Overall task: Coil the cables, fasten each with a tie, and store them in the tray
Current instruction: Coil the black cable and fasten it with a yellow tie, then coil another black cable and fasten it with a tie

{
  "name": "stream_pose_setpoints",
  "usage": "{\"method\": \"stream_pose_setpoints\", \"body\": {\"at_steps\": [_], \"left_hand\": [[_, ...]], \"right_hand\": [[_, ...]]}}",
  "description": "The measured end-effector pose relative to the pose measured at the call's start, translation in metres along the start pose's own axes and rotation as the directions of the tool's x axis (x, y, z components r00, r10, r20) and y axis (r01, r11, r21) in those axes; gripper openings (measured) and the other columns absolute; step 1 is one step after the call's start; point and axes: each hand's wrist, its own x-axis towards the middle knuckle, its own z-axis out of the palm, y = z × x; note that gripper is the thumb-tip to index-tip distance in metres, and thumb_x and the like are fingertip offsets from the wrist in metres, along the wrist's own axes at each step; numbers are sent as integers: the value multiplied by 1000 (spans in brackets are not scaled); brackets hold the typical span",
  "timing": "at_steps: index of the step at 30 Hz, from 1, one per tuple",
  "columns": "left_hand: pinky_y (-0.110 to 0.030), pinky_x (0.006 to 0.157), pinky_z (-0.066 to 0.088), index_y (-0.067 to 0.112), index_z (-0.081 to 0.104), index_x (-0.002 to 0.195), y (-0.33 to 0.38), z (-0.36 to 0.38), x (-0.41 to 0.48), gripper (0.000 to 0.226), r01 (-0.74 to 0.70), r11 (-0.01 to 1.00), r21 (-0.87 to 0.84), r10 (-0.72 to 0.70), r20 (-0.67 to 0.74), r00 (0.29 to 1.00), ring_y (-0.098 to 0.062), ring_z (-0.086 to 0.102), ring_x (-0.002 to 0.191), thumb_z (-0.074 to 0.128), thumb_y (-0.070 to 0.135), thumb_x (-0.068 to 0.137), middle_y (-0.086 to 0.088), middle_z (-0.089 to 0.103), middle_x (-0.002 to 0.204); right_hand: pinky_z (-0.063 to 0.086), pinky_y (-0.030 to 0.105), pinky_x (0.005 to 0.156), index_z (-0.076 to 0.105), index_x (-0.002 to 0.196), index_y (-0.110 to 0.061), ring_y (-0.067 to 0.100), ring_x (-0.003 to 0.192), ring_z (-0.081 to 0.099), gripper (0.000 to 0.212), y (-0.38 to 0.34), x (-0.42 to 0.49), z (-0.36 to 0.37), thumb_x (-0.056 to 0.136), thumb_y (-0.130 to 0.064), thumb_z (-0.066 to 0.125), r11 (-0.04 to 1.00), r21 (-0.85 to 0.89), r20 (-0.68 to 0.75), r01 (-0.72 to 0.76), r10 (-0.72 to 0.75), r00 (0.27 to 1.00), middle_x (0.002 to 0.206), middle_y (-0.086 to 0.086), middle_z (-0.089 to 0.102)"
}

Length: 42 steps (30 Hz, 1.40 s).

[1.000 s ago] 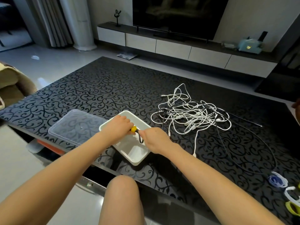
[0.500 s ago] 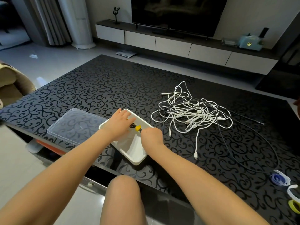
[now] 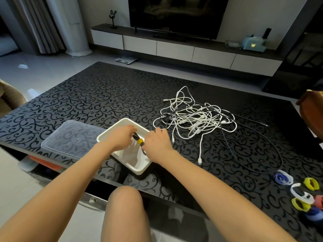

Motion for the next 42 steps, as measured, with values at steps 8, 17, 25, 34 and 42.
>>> {"method": "stream_pose_setpoints", "body": {"at_steps": [8, 17, 25, 34, 42], "left_hand": [[-32, 88, 41, 12, 64, 117, 78, -29, -3, 35, -98, 990, -97, 71, -253, 965, -26, 56, 110, 45, 2, 90, -8, 60, 119], [-37, 88, 43, 9, 67, 108, 218, 49, 9, 25, -280, 960, 9, 280, -94, 955, -32, 56, 106, 50, 21, 93, -15, 61, 111], [-39, 92, 40, 6, 51, 119, 222, 110, 10, 30, -99, 994, 41, 98, 36, 995, -36, 51, 112, 53, 22, 93, -19, 52, 117], [-32, 89, 38, 11, 60, 110, 220, 72, 26, 23, -240, 969, -60, 238, -41, 970, -29, 53, 108, 59, 20, 89, -11, 54, 110], [-36, 104, 33, 13, 34, 145, 263, -34, 51, 67, -341, 866, -366, 140, -476, 868, -30, 45, 124, 66, 25, 88, -15, 47, 135]], "right_hand": [[41, 39, 90, 73, 103, -14, 27, 102, 56, 27, 106, -122, -11, 97, -23, 48, 848, 472, -136, -243, 342, 930, 103, 2, 70], [46, 35, 92, 63, 123, -17, 23, 109, 58, 34, 190, -244, 63, 94, -34, 56, 636, 388, 142, -667, 674, 725, 118, 3, 65], [35, 36, 104, 25, 147, -13, 28, 131, 37, 54, 198, -205, 88, 100, -33, 42, 781, 212, 103, -588, 580, 808, 148, 6, 36], [37, 37, 89, 50, 118, -12, 31, 113, 50, 23, 218, -158, 78, 101, -23, 40, 779, 271, 145, -566, 548, 824, 121, 9, 56], [42, 25, 74, 67, 102, -10, 9, 86, 62, 18, 262, -146, -109, 95, -11, 51, 748, 662, -528, -50, 513, 677, 93, -1, 69]]}}
